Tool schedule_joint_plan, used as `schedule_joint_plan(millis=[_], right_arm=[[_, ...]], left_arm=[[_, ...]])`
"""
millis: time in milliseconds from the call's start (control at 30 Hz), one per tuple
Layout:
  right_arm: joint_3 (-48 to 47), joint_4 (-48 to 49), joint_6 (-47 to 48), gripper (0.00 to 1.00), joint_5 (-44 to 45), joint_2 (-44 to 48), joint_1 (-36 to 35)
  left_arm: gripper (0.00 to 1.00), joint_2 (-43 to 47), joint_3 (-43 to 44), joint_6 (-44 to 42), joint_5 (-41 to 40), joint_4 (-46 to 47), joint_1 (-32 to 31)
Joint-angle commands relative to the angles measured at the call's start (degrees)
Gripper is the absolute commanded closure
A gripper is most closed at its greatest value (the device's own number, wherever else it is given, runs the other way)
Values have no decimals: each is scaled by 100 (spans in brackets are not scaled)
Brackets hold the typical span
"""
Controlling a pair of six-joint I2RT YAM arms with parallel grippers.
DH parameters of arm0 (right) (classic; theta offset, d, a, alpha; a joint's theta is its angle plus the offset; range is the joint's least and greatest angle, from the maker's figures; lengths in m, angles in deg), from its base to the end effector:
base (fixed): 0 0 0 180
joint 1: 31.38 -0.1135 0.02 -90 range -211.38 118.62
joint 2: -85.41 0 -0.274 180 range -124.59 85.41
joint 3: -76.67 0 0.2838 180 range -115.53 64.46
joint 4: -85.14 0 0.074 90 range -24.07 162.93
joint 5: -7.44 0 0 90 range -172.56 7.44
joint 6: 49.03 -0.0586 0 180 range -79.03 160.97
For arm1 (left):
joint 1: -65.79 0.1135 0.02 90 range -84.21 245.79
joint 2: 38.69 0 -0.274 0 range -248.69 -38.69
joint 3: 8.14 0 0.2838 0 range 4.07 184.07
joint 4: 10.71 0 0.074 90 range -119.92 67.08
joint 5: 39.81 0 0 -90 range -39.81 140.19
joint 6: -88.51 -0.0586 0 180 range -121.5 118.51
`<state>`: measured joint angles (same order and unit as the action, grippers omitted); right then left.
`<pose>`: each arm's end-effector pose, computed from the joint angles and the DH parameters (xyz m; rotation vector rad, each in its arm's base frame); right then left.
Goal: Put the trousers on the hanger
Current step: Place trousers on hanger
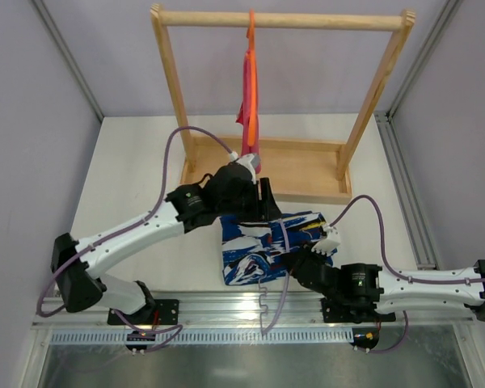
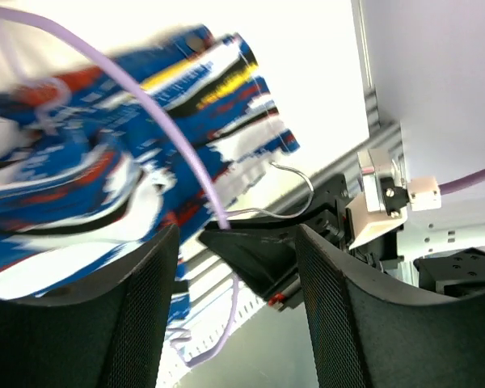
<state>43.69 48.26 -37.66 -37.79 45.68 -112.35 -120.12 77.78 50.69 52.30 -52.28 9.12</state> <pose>0.0682 0.1661 0.1755 0.3339 2.1485 0.7464 0.2003 -0.3085 0.3267 0.1180 2.4397 -1.0149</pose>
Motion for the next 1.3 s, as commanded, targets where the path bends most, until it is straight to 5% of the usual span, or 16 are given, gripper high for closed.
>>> schedule_joint_plan(millis=[0,100,167,300,467,733,1133,1267], right_arm=[[-58,14,-144,96,436,9,-42],[-137,-12,-100,96,453,-35,-33],[-155,-3,-91,96,445,-53,-42],[-190,14,-30,96,436,-53,-42],[-286,14,67,96,523,-53,-42],[-743,50,559,96,691,-378,-42],[-1060,1157,1597,96,331,-1169,-42],[-990,965,1281,96,400,-1161,-68]], left_arm=[[40,583,188,-341,-729,-1097,277],[54,777,74,-402,-1273,-1694,506],[76,778,-249,-419,-1441,-1915,586],[99,559,-1103,-314,-846,-933,630],[100,5,-1535,-384,-255,1148,630],[100,-857,-1788,-130,571,2258,481],[99,-1305,-1869,-7,844,2752,481],[96,-1086,-1598,-77,660,1931,481]])
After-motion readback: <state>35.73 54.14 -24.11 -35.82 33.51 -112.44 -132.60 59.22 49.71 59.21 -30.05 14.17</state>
